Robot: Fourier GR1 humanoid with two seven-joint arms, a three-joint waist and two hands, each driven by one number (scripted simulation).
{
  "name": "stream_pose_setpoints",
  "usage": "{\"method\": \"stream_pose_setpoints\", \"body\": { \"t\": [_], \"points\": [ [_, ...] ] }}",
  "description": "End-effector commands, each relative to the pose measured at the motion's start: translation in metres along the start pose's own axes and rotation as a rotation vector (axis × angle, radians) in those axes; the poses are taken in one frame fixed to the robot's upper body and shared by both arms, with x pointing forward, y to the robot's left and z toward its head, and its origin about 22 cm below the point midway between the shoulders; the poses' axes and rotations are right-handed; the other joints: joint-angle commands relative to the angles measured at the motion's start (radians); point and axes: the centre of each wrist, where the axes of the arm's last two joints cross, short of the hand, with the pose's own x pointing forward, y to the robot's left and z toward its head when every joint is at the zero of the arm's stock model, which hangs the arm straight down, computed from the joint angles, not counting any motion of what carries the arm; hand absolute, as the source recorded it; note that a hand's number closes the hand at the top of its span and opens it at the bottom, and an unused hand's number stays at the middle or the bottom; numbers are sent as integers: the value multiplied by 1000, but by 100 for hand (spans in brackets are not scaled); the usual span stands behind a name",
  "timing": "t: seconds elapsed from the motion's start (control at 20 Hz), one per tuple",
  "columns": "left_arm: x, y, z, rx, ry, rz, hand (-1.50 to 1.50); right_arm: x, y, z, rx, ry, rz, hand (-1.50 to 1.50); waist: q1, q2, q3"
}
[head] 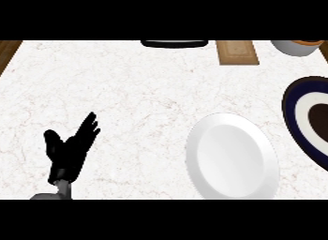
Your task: Pick the squash from the plate and place it in the plate
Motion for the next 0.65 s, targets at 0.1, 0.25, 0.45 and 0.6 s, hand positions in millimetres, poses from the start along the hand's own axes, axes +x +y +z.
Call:
{"method": "stream_pose_setpoints", "body": {
  "t": [0.1,0.25,0.45,0.6],
  "points": [
    [1,-8,2,-3,37,4,0,-7,-23,35,115,-69,-7,-150,-2,0,-2],
    [12,14,-10,12,22,9,0,-18,-23,55,112,-78,13,-150,-9,0,-3],
    [-6,0,-5,8,29,2,0,-27,-28,80,120,-53,31,-150,-12,0,-2],
    [-9,-20,2,3,25,13,0,-26,-24,73,111,-60,44,-150,-7,-2,-2]
  ]
}}
